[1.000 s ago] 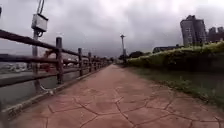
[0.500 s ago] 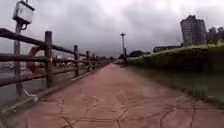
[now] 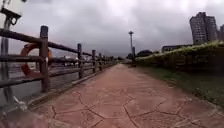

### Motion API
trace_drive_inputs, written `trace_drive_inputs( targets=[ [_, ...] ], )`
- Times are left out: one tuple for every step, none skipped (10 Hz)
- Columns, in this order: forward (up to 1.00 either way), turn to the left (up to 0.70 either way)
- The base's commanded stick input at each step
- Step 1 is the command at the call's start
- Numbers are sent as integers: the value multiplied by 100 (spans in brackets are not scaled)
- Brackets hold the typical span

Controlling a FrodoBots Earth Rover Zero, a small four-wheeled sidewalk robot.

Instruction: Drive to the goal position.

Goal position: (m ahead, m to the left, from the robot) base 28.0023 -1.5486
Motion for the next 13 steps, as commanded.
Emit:
trace_drive_inputs(
  targets=[
    [100,0],
    [100,0],
    [100,0],
    [100,0],
    [100,0],
    [100,0],
    [100,0],
    [100,0],
    [100,0],
    [100,0],
    [100,0],
    [100,0],
    [100,0]
  ],
)
